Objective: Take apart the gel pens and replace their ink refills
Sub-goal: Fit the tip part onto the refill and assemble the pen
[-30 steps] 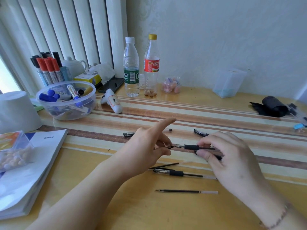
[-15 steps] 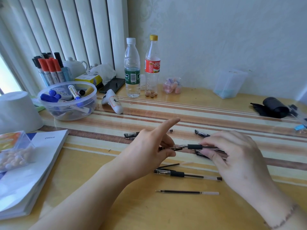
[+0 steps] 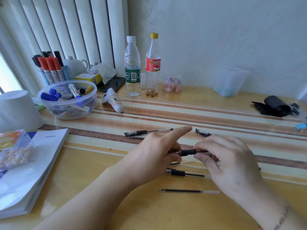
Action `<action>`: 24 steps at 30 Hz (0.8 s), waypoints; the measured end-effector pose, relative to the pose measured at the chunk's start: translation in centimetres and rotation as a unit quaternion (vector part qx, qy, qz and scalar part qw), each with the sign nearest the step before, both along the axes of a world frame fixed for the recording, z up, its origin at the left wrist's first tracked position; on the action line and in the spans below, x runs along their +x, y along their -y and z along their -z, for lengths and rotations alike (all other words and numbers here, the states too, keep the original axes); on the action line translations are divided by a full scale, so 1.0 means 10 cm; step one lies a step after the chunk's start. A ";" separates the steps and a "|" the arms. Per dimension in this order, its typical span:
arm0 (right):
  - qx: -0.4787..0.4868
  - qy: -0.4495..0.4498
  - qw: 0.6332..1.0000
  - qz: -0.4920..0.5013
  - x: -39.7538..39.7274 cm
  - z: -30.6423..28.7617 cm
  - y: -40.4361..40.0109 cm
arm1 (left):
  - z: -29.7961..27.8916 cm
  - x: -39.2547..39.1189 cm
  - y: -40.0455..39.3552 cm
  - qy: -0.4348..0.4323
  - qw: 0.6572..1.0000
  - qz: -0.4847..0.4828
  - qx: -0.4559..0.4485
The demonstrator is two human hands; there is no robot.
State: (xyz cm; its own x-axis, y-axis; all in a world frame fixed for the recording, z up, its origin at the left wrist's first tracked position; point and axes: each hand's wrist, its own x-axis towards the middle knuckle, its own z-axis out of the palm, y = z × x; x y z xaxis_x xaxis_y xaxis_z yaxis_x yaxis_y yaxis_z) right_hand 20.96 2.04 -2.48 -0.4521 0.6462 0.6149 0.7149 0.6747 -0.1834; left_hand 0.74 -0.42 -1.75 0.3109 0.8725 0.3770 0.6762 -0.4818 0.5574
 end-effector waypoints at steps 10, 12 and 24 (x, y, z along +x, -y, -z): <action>-0.013 -0.027 1.000 -0.003 -0.07 0.01 0.01 | -0.01 -0.04 0.00 0.003 0.997 0.007 0.077; -0.038 -0.040 0.998 -0.009 -0.06 -0.02 0.01 | -0.08 -0.09 0.00 0.003 0.999 0.003 0.046; -0.086 -0.089 0.987 0.103 0.22 -0.15 -0.13 | -0.15 -0.57 -0.03 -0.214 0.954 -0.002 -0.208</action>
